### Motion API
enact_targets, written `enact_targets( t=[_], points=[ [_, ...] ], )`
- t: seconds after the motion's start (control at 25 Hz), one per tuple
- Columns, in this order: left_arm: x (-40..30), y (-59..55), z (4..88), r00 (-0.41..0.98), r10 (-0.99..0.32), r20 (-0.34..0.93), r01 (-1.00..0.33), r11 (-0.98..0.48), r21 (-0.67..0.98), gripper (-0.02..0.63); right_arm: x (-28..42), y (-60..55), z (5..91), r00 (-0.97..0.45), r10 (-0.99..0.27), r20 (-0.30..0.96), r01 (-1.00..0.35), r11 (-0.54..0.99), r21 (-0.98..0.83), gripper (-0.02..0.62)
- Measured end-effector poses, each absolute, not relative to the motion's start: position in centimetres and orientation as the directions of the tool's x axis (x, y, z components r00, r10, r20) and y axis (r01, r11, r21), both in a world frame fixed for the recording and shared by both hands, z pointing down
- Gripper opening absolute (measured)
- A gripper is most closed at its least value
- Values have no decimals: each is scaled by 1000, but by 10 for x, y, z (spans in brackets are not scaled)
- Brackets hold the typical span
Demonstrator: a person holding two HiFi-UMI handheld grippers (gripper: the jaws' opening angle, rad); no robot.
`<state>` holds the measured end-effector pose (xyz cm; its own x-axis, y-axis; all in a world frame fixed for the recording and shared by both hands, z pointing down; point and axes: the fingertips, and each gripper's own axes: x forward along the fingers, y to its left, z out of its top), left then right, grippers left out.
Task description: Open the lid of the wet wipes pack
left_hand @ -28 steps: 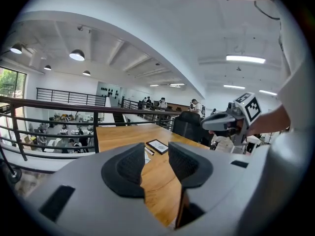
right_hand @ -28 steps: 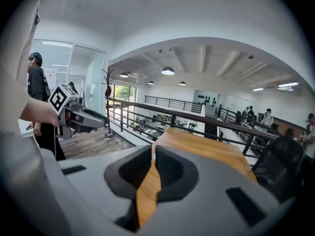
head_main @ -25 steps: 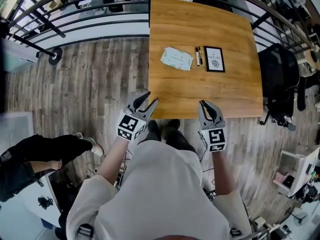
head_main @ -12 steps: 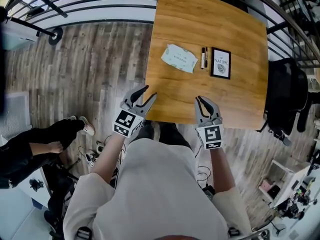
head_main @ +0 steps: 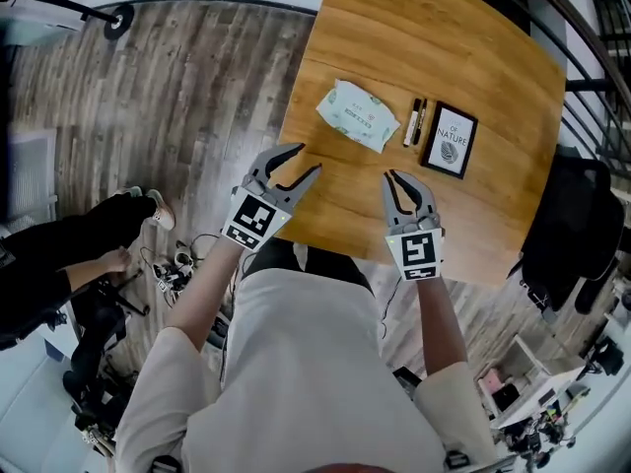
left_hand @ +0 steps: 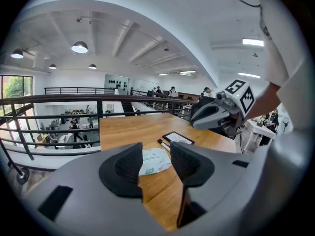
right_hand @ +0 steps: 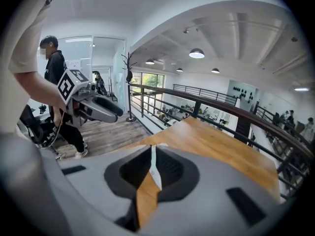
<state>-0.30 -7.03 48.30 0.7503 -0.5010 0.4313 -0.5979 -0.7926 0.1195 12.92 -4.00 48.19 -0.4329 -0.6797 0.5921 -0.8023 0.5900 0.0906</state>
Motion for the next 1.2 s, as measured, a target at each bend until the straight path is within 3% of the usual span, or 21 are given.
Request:
enact_targets(
  t=[0.52,1.2],
  points=[
    [41,-128,553,744,-440,504,-547,-833,81,193,121,-104,554,-487,-582,652,-727,683,67,15],
    [59,-168,649,758,-279,589,-342,-940,-4,233,97,-135,646,-361,-482,798,-606,772,192,29]
  ],
)
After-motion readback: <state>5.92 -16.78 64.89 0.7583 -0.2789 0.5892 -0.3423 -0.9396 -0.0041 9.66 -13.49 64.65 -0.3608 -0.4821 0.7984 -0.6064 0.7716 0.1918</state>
